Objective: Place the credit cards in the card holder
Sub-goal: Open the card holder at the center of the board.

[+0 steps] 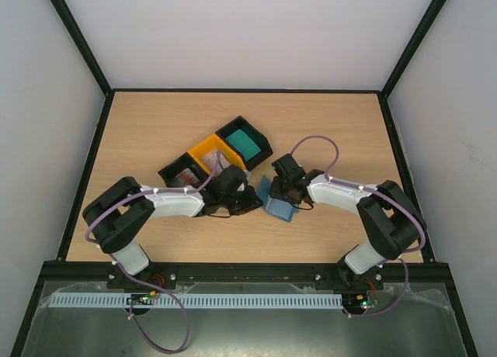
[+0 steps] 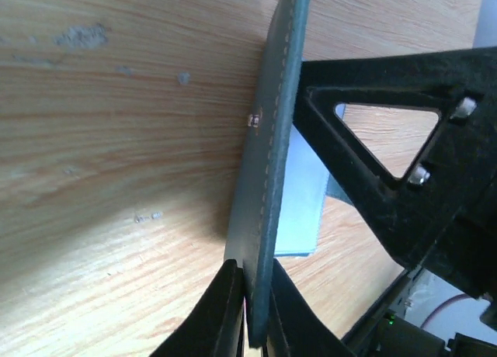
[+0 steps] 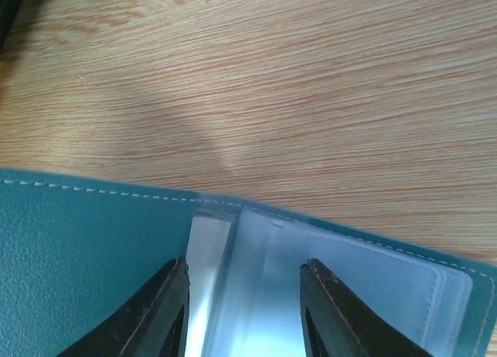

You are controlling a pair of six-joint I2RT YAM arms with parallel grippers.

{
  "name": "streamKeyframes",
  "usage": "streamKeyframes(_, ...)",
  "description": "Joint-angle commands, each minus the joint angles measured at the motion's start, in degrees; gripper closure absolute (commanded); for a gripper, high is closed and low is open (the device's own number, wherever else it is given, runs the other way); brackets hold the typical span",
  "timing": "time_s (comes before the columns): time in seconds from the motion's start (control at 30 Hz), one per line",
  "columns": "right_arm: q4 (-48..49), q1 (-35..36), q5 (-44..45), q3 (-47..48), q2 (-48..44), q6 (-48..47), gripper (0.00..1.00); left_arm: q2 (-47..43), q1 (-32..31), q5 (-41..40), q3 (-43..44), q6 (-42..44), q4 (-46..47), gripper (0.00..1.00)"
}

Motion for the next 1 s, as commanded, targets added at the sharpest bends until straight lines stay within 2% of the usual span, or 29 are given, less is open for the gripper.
streamKeyframes(0.0, -3.54, 0.0, 3.87, -0.27, -1.77, 1.13, 0.61, -0.73, -1.33, 0.35, -2.52, -7.61, 6.96, 0.92)
streamKeyframes(0.13, -7.35, 1.11, 8.34, 2.39, -3.85, 1.51, 0.59, 0.65, -1.95, -0.61, -4.32, -13.03, 11.5, 0.96)
streamKeyframes(0.4, -10.2, 3.13, 10.97, 3.21, -4.64, 2.59, 0.5, 1.49, -3.49, -6.56, -2.0, -17.13, 9.91, 0.97)
streamKeyframes(0.57, -10.26, 4.82, 10.58, 4.57, -2.45, 0.95, 0.33, 3.94, -3.47, -4.82, -2.2, -19.58, 13.43, 0.94)
streamKeyframes(0.63, -11.05, 5.88, 11.76, 5.69, -0.31, 0.69, 0.3, 4.59, -3.44, -4.15, -2.28, -19.71, 13.44, 0.92)
streamKeyframes(0.77, -11.59, 7.16, 13.06, 5.94, 2.39, 0.96, 0.29, 2.88, -3.03, -4.41, -3.61, -18.56, 10.84, 0.83)
streamKeyframes(0.97, -10.94, 7.28, 13.86, 1.7, 3.09, 0.94, 0.29, -6.19, -1.29, -6.24, -5.94, -13.3, 1.27, 0.59)
